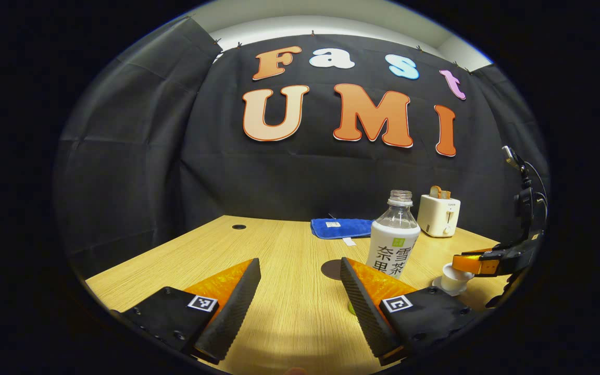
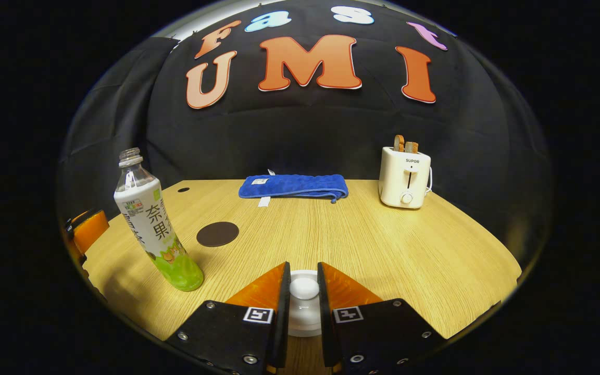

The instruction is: Open the teacup lid with one hand, grasp the water bottle and pour water into the teacup with the other hand; after pouring, place the water bottle on the coaster and then close the teacup lid.

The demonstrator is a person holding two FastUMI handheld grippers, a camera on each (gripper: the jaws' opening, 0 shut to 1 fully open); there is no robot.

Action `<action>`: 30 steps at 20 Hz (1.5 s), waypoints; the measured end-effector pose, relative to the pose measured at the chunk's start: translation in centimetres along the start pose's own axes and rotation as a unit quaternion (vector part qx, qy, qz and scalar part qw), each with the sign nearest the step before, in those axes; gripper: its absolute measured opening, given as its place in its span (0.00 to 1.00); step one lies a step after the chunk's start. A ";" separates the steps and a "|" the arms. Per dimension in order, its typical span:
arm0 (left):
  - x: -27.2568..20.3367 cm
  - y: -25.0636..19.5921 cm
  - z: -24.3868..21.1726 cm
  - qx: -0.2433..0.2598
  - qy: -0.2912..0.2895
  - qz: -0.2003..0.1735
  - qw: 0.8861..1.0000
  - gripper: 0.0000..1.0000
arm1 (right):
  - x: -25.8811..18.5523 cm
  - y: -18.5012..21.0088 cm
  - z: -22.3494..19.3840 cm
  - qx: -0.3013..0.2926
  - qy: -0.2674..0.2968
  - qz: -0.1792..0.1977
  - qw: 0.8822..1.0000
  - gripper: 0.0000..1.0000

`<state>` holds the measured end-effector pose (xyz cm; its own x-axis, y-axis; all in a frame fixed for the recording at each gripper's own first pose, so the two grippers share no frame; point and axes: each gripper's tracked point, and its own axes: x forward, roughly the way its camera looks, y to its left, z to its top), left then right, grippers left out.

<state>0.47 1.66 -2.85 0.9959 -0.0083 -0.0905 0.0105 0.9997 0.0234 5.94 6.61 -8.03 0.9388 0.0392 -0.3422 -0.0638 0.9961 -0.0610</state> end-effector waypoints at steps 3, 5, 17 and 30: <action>-0.1 -0.3 0.1 0.003 -0.001 -0.003 1.000 0.99 | 0.0 -0.5 0.3 0.017 -0.001 -0.004 1.000 0.18; -0.4 -0.5 0.4 0.006 -0.004 -0.004 1.000 0.99 | -0.8 -1.0 1.5 0.026 -0.013 -0.005 1.000 0.20; -2.0 -5.8 -0.1 -0.001 -0.003 -0.060 0.998 0.99 | -4.2 -7.0 0.6 0.038 -0.022 -0.060 0.997 0.19; 1.1 -11.0 -3.4 0.046 0.036 -0.102 0.993 0.99 | -5.3 -12.1 -2.2 0.079 -0.003 -0.098 0.992 0.19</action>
<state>1.11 -9.22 -6.60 0.9629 -0.2060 -0.1744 0.2237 0.9706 0.0884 1.00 -5.84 -7.55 0.9304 -0.1557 -0.3319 0.1728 0.9847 0.0223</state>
